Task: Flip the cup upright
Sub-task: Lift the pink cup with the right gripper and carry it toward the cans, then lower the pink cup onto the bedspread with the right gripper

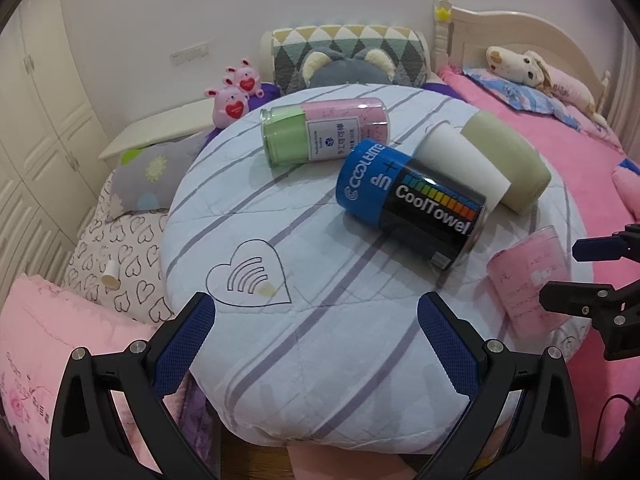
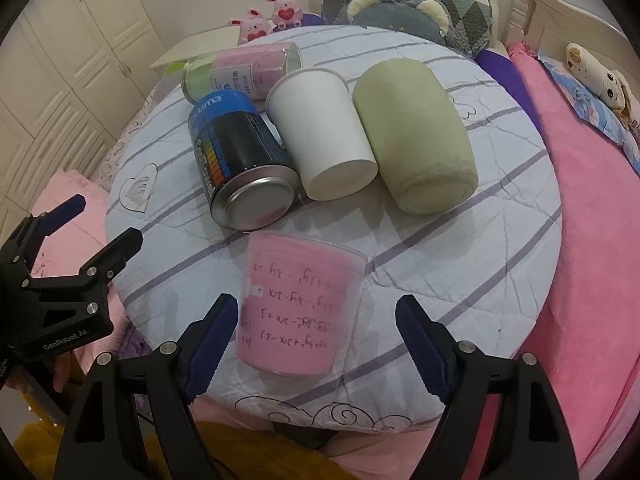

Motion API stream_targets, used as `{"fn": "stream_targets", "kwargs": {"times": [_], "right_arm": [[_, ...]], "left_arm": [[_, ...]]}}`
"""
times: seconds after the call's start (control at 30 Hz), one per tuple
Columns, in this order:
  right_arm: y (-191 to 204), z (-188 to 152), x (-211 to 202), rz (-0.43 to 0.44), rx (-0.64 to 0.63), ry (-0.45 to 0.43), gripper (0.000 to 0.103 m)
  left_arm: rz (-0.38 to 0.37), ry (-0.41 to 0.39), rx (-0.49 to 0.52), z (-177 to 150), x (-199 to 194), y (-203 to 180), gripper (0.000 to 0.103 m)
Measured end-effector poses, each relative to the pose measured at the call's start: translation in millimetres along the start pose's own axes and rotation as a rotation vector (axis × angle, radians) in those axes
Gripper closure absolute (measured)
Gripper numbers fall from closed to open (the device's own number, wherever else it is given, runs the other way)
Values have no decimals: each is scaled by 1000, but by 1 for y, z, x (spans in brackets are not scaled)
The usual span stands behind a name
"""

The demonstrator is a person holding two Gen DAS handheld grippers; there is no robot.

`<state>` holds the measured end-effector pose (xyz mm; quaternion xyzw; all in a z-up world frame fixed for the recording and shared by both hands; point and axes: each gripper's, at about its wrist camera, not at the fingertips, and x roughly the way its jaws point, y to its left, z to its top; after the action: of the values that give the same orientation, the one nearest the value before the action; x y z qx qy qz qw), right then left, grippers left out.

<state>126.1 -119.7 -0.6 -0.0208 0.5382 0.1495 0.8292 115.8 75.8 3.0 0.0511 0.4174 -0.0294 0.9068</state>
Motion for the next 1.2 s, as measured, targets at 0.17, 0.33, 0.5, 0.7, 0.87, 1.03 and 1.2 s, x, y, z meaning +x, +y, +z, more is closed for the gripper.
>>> {"fn": "stream_targets", "kwargs": {"times": [0.17,0.33,0.5,0.7,0.87,1.03,1.2], "right_arm": [[-6,-1,-11,1,-12,-27,21],[-22,-5,-14,-1,-4,-33,21],[-41,-7,-14,22,-3,-36,21],[-71,-9,-15,31,-7,-52,21],[-96,-10,-10,60,16,-54,21],[-115,-10,-6,89,41,-58,21],[-125,-11,-1,116,31,-62,21]], "left_arm": [[0,4,-10,1,-6,-10,1],[1,27,-27,-2,-9,-21,1],[22,44,-37,-2,-12,-37,1],[41,40,-51,2,-19,-61,1],[34,30,-41,10,-25,-85,1],[33,40,-13,22,-21,-112,1],[27,74,-11,31,-6,-131,1]]}}
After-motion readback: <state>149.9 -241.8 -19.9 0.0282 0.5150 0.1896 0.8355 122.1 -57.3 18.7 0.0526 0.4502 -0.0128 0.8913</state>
